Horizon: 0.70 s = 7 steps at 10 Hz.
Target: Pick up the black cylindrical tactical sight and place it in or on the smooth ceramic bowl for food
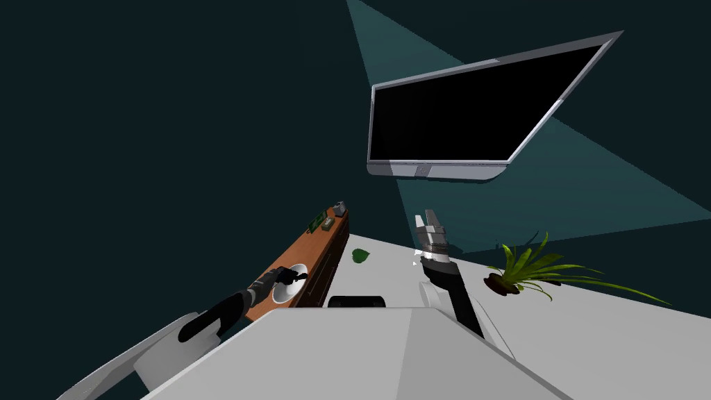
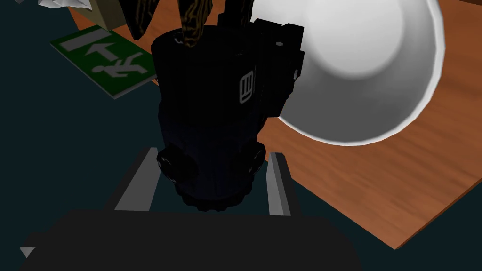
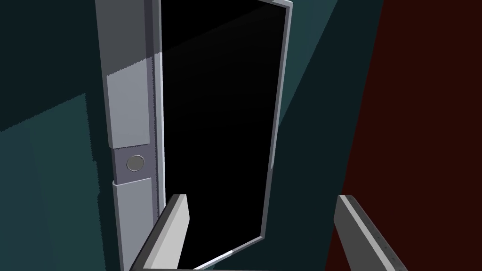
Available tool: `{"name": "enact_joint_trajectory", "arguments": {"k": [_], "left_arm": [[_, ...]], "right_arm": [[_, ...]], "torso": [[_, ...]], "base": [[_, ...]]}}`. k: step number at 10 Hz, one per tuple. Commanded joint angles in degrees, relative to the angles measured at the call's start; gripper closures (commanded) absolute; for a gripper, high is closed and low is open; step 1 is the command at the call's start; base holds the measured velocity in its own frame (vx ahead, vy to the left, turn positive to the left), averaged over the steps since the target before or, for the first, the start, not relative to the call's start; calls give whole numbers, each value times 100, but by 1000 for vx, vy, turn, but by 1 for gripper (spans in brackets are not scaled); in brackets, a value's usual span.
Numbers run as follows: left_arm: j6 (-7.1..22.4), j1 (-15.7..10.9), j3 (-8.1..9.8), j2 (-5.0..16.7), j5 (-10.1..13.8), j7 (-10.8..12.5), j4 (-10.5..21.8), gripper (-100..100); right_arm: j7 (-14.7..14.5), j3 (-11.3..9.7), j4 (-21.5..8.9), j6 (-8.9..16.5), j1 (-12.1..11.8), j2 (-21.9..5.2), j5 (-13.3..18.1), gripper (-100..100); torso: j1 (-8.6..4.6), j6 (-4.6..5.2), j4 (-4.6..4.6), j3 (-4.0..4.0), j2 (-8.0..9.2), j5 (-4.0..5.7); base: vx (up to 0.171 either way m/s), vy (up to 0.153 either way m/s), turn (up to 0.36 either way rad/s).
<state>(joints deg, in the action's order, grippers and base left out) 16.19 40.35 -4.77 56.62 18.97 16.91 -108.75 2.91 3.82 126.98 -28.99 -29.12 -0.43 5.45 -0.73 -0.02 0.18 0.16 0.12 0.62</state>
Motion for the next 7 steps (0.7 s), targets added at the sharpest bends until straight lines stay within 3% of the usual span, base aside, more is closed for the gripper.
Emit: {"name": "enact_joint_trajectory", "arguments": {"k": [1, 5, 6, 7], "left_arm": [[0, 0, 0, 0, 0, 0, 0, -100], [0, 0, -1, -1, 0, -1, 2, -100], [0, 0, -1, -1, 0, -1, 2, 0], [83, 86, 71, 137, 59, 68, -200, -100]], "right_arm": [[0, 0, 0, 0, 0, 0, 0, 0], [0, 0, 0, 0, 0, 0, 0, 0], [0, 0, 0, 0, 0, 0, 0, 0], [0, 0, 0, 0, 0, 0, 0, 0]], "torso": [[0, 0, 0, 0, 0, 0], [6, 1, -1, -3, -5, -1], [6, 1, -1, -3, -5, -1], [6, 2, 0, -2, -5, -1]], "base": [[0, 0, 0], [0, 0, 0], [0, 0, 0], [9, 14, 73]]}}
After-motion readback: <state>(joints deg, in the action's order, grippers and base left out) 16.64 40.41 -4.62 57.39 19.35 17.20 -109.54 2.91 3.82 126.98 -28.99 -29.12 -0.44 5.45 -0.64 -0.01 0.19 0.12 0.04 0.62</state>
